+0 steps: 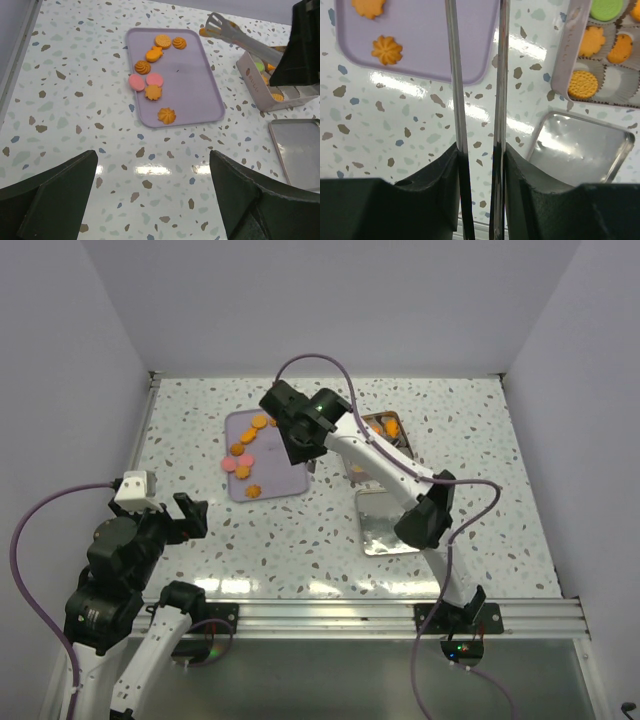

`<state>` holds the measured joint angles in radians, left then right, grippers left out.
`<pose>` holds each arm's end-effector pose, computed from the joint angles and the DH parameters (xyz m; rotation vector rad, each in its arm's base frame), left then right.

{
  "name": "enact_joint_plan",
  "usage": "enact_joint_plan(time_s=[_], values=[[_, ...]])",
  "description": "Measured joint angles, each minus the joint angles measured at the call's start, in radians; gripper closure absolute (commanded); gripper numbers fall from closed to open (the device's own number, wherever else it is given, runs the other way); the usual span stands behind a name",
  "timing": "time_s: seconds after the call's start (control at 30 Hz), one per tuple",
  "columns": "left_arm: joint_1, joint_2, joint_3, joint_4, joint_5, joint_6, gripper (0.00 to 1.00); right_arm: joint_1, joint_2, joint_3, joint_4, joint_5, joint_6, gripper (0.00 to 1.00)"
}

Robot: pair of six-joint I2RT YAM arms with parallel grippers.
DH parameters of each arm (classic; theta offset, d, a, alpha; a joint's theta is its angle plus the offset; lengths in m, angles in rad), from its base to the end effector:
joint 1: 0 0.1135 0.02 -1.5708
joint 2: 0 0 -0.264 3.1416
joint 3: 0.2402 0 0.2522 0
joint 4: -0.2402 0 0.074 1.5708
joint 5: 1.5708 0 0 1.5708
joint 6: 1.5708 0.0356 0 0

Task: Pack the cookies

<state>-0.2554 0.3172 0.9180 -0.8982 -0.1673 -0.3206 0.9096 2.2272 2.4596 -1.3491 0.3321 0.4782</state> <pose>0.0418 -0.0048 0.3518 -0.1766 1.8626 -0.2421 0.2873 0.3503 0.3407 -0.4554 2.5463 0.0489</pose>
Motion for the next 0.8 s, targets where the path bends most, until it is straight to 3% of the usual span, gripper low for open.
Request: enact_joint_plan(time_s=[0.3,0.63,0.8], values=[[0.000,0.037,0.000,0.000,-0.005,-0.001,0.00,-0.029,-0.274,-0.252,0.001,0.066,0.005,0.65],[0.000,0.375,0.056,0.055,-0.022,-0.036,0.00,-0.171,-0.654,-0.706,-0.008,0.084,0.020,0.65],[0.000,0.543,0.055,0.144,-0.011,-0.072,0.00,-0.209,-0.699,-0.801,-0.019,0.061,0.019,0.65]])
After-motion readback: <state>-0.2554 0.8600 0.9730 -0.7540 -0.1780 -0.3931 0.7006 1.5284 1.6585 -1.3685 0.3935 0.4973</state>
